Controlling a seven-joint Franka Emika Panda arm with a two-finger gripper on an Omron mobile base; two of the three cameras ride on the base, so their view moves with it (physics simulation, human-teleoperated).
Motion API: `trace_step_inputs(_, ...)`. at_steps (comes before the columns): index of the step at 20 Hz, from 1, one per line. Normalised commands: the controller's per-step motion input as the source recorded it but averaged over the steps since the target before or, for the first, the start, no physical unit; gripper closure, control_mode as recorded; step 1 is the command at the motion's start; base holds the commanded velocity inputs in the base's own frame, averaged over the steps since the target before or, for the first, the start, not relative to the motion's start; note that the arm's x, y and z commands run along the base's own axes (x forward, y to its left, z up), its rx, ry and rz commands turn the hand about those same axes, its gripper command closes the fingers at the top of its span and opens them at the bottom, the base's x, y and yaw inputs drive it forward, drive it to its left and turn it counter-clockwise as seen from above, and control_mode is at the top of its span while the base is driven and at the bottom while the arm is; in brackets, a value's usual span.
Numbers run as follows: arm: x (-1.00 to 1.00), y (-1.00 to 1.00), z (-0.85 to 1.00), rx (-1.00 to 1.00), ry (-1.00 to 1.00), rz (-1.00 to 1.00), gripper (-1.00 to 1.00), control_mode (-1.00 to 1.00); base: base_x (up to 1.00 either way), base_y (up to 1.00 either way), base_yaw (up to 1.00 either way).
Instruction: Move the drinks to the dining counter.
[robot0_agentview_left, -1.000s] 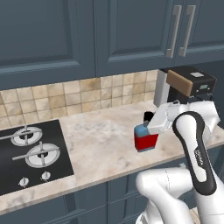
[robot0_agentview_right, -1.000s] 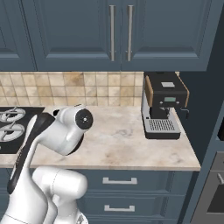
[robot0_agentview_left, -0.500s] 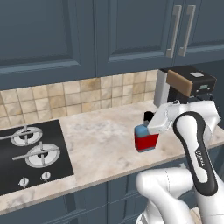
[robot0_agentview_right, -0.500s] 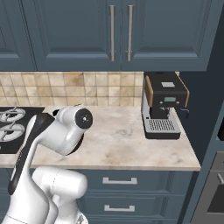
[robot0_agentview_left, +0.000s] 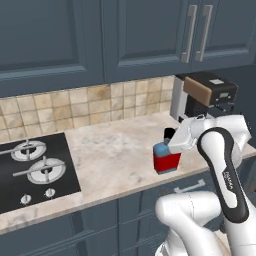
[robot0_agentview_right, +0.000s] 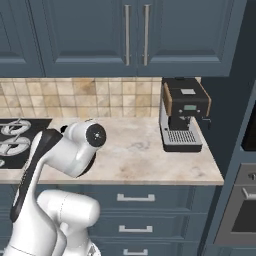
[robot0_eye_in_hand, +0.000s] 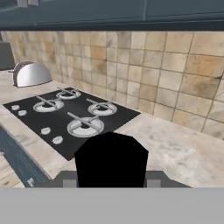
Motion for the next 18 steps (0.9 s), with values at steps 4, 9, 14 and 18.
trace_step_inputs(4, 0.0, 0.0, 0.0, 0.0, 0.0, 0.0, 1.0, 1.0, -0.95, -0.24, -0.13)
trace_step_inputs(9, 0.0, 0.0, 0.0, 0.0, 0.0, 0.0, 1.0, 1.0, -0.52, -0.23, -0.31)
trace_step_inputs(14, 0.0, 0.0, 0.0, 0.0, 0.0, 0.0, 1.0, 1.0, 0.0, -0.34, -0.83)
trace_step_inputs(18, 0.0, 0.0, 0.0, 0.0, 0.0, 0.0, 1.0, 1.0, 0.0, -0.24, -0.9)
